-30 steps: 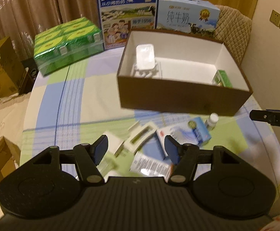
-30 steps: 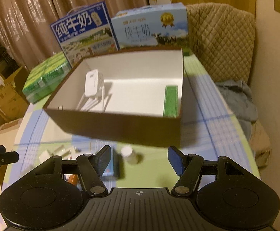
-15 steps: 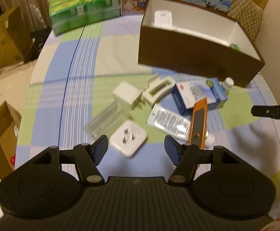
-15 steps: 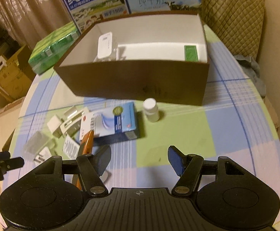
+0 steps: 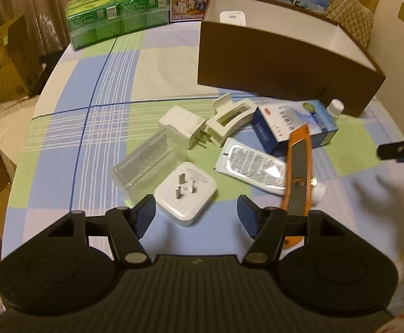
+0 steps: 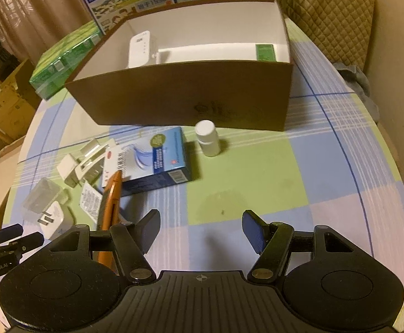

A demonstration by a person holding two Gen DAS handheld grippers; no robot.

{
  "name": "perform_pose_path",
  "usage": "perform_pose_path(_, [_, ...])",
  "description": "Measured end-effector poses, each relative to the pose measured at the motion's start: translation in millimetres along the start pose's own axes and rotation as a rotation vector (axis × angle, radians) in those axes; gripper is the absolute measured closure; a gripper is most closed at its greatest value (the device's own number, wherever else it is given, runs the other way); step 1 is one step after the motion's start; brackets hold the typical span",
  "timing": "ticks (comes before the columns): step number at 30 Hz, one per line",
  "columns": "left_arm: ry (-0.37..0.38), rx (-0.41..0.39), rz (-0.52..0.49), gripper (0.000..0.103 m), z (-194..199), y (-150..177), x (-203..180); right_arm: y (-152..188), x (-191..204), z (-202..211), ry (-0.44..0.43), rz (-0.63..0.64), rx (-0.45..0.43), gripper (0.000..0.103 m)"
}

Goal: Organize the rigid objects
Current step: 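Close left tool on the white plug adapter while right tool approaches the white pill bottle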

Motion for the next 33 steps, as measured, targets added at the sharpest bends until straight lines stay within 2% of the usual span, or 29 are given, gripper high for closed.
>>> perform_pose_path(6, [-0.002, 0.003, -0.027, 0.042, -22, 8, 6, 2, -10, -4, 0.014, -0.028, 0.019, 0.04])
perform_pose_path(18, [-0.021, -0.016, -0.05, 0.044, -43, 6, 4, 1, -16, -9, 0.023, -0.038, 0.033, 0.04])
perform_pose_path(24, [0.042, 0.006, -0.111, 0.046, -40, 11, -17, 1, -20, -11, 0.032, -0.049, 0.039, 0.04])
perform_pose_path(33, [-0.026, -0.001, -0.183, 0.045, -47, 7, -23, 5, -25, -15, 0.039, -0.068, 0.052, 0.04])
Point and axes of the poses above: each gripper's, at about its wrist camera, not at the fingertips, and z roughly against the way its jaws point, x to its left, y to its underside, the point moved 3 cm from there along -z, roughly the way its jaws point, and after that the axes turned 9 degrees about z, right-handed, at the moved point
